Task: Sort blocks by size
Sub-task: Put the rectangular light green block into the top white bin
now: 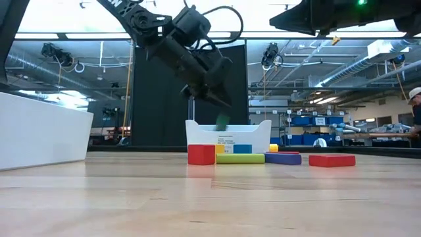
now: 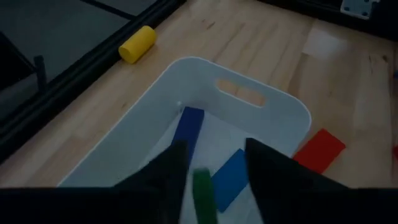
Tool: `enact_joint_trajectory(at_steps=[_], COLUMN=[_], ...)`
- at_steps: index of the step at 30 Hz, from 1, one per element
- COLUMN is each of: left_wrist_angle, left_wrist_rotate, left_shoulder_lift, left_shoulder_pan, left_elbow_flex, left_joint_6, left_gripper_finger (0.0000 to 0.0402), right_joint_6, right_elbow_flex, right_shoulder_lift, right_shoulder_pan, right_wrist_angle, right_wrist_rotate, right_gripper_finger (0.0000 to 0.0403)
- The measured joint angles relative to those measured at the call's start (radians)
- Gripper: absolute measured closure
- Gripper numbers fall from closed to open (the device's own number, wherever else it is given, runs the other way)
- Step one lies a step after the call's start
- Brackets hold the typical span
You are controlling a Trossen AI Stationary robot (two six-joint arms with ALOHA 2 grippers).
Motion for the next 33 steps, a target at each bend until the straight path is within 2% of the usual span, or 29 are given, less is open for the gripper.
enact_joint_trajectory(at_steps=[3,6,11,16,20,24,29,33], left_wrist_angle=[-0.002,-0.006,-0.014,-0.023,-0.005,0.051,0.133,0.168], left_wrist_rotate=[0.002,-0.018,-0.092,-0.142,-0.142,-0.15,-0.242,-0.334], left_shoulder_lift=[-0.003,-0.037,-0.162,-0.338,-0.438,-0.49,-0.499,-0.5], left_shoulder_pan=[-0.007,-0.025,-0.086,-0.18,-0.282,-0.387,-0.492,-0.57], left_elbow_flex=[0.0,0.0,-0.037,-0.12,-0.19,-0.231,-0.239,-0.239], left_joint_6=[-0.015,-0.039,-0.033,-0.036,-0.036,-0.036,-0.035,-0.032], left_gripper_finger=[0.0189,0.0173,0.0182,0.0201,0.0207,0.0209,0.0209,0.0209], right_joint_6=[0.016,0.042,0.127,0.269,0.382,0.463,0.515,0.521], right_elbow_flex=[0.0,0.0,0.0,0.0,0.0,0.004,0.08,0.199], right_shoulder_lift=[0.0,0.0,0.0,0.001,0.019,0.095,0.228,0.33], right_shoulder_pan=[-0.002,-0.002,-0.002,-0.017,-0.041,-0.058,-0.068,-0.068], right_wrist_angle=[-0.002,-0.008,-0.029,-0.141,-0.226,-0.234,-0.258,-0.426], right_wrist_rotate=[-0.001,-0.014,-0.132,-0.259,-0.338,-0.431,-0.499,-0.512], right_gripper_finger=[0.0188,0.0188,0.0188,0.0188,0.0188,0.0186,0.0177,0.0168])
